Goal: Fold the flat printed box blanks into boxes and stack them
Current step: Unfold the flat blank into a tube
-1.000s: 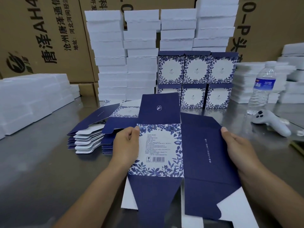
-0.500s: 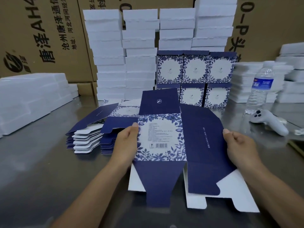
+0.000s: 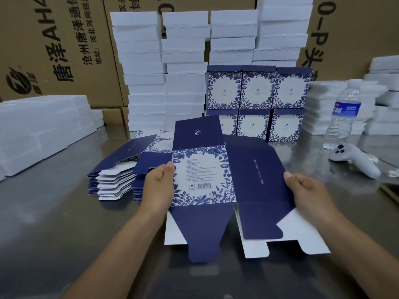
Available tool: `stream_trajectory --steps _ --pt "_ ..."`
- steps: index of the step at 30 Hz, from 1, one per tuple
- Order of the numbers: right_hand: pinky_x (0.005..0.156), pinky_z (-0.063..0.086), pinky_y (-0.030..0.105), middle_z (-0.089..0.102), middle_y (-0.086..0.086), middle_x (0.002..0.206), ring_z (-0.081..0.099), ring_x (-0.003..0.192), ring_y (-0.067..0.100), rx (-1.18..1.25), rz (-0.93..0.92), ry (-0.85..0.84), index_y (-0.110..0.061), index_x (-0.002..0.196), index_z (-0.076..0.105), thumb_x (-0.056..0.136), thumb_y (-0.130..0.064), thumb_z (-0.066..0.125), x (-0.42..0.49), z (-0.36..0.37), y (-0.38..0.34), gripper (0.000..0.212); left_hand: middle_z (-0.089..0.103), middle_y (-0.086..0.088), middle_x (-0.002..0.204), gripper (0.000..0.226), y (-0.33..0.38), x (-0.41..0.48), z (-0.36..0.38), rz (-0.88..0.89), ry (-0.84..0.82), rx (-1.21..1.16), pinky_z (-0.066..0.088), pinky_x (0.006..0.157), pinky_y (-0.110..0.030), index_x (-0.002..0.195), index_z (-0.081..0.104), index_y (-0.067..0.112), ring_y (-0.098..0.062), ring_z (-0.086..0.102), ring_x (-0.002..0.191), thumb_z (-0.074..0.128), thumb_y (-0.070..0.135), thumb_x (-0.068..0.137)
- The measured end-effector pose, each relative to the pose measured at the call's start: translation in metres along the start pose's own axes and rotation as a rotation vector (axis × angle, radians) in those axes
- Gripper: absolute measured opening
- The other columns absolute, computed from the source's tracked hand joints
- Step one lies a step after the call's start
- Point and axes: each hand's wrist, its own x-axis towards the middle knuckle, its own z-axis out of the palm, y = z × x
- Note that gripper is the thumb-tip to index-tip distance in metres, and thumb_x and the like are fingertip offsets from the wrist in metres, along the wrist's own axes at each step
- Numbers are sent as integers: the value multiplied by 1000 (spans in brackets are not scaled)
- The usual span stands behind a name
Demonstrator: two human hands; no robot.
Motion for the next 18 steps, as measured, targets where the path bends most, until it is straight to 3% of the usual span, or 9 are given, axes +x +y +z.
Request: stream_trajectory --steps 2,4,6,9,13,16,18 --pt "39 28 12 52 10 66 43 54 13 -12 1 11 12 69 55 99 -17 46 -1 -1 -1 42 47 -6 72 31 1 1 1 -78 -37 -65 30 51 -21 80 52 12 -16 42 65 41 32 101" --pt "38 28 12 50 6 57 39 42 5 -12 10 39 1 60 51 98 -17 46 -2 -2 -3 42 58 -8 81 38 3 1 3 -149 -66 -110 37 60 -26 85 59 8 -18 53 73 39 37 101" --pt "41 27 19 47 9 62 40 50 10 -18 33 84 9 67 50 99 -19 46 0 -4 -2 43 66 -1 83 41 4 0 5 -153 -99 -99 43 65 -25 88 64 7 -16 61 77 39 36 101" --pt "48 26 25 46 12 71 39 65 19 -35 71 118 19 84 52 98 -25 47 4 -7 1 47 59 -8 79 41 3 -4 4 -15 -146 -4 40 62 -25 92 58 -11 -17 52 74 38 23 102" --pt "65 36 29 62 31 78 49 68 20 51 81 92 18 95 56 98 -26 48 3 -2 4 45 48 -12 78 42 1 -2 1 13 -103 5 33 59 -25 81 52 -14 -19 41 72 41 21 101" --pt "58 47 25 71 -1 63 63 55 9 179 128 49 -7 79 71 97 -29 49 0 -1 0 36 48 -10 78 41 0 1 0 16 -60 20 28 47 -18 79 53 -11 -17 39 70 42 22 101" --pt "43 46 19 69 -6 56 62 45 6 195 160 9 -14 70 69 96 -30 50 -2 -2 -3 36 44 -11 75 37 0 2 0 27 -23 27 26 44 -17 74 49 -2 -17 36 67 42 21 101"
